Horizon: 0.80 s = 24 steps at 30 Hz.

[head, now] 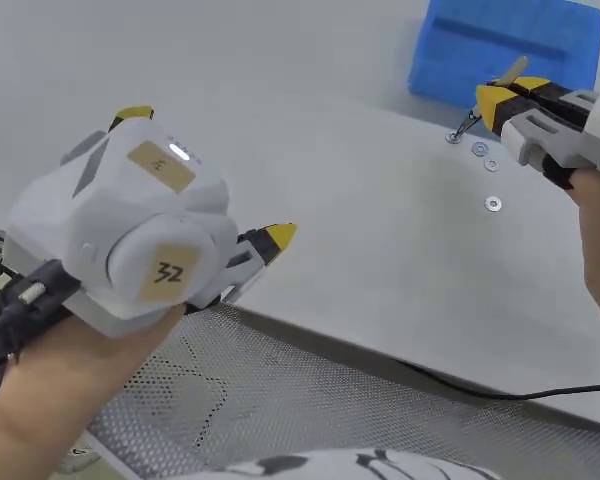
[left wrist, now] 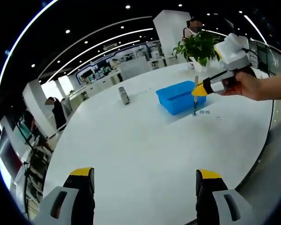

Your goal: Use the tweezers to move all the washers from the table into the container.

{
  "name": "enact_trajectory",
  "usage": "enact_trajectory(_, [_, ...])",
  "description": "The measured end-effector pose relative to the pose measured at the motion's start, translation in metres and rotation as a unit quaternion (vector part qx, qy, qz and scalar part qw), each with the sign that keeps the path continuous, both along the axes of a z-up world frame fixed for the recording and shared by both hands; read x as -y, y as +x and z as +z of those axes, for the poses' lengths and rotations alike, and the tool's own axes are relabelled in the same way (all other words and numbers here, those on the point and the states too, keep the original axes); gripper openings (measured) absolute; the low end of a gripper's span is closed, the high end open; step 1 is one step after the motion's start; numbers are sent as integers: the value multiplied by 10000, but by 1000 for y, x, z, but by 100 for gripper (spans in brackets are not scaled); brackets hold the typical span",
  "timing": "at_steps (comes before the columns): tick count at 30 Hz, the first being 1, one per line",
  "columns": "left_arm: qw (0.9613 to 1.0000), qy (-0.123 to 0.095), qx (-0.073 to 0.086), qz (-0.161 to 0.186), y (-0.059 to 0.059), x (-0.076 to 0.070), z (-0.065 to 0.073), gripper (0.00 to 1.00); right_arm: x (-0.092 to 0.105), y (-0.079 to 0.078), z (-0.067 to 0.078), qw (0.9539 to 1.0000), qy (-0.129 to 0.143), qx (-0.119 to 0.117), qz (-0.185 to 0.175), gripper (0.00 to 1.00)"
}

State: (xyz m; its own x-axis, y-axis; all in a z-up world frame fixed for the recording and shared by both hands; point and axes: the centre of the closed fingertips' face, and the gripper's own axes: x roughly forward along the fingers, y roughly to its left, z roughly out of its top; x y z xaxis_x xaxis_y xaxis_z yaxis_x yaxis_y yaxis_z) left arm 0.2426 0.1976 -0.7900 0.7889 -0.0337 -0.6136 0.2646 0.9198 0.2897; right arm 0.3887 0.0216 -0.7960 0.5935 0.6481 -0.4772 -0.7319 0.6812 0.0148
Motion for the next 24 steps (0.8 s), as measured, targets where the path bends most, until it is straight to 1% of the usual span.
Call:
enact_trajectory(3, [10000,2,4,2,0,0,0,92,0,0,0,10000,-69,25,35,1])
enact_trajectory(6, [10000,2,7,7,-1,0,1,92,0,-2,2,10000,-56,3,41,1])
enact_trajectory(16, [10000,10,18,3,-1,0,2,92,-3,-6,26,9998,33,147,128,0])
enact_trajectory(20, [10000,16,37,9,-1,-1,3,92,-4,-9,36,9997,96,161,175,0])
enact_trajectory(24, [10000,-16,30,22,-1,-1,3,92,-4,-9,42,9995,163,173,192,0])
